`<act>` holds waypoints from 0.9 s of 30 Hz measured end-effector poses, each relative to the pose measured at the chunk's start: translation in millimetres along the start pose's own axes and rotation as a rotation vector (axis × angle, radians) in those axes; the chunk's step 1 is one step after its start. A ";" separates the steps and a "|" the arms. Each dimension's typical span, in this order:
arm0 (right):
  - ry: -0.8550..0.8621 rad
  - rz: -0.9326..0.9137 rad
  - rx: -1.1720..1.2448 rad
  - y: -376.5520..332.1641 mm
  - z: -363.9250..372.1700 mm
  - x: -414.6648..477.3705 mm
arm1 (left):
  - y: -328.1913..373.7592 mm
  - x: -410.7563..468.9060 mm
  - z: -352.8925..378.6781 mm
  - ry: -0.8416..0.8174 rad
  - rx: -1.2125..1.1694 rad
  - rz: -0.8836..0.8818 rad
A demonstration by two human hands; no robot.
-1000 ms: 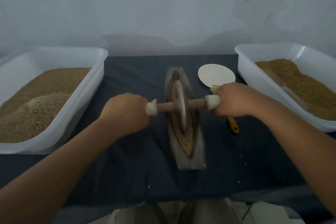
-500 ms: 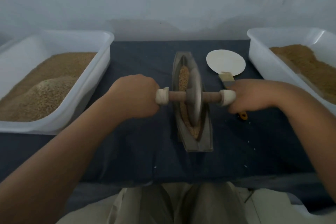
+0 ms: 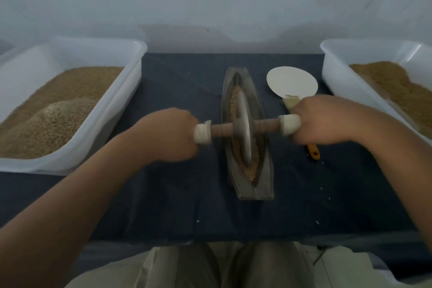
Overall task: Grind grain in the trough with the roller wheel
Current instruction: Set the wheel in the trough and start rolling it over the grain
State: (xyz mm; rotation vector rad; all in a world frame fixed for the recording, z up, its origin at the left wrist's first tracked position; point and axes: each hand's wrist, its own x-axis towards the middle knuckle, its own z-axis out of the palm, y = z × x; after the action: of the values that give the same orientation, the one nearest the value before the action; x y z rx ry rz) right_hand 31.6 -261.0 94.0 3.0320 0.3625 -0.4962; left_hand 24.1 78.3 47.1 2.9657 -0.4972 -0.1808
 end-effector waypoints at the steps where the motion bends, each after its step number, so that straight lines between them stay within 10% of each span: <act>1: 0.033 -0.004 0.005 -0.2 -1.5 6.6 | -1.6 5.3 4.2 0.041 0.020 -0.004; 8: 0.207 0.131 -0.006 -3.6 -26.0 75.8 | 5.8 91.9 -18.4 0.274 0.130 -0.176; 16: -0.102 0.057 0.088 2.9 -0.3 4.2 | 3.3 4.1 -10.3 -0.022 0.064 0.035; 27: 0.096 0.173 0.158 3.2 4.1 57.9 | 32.7 76.8 -49.8 0.109 0.301 -0.005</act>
State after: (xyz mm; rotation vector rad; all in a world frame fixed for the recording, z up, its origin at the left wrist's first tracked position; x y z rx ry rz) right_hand 84.4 -251.6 71.6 3.2079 0.0652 -0.3857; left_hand 92.8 27.6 93.4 3.2451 -0.5466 0.0623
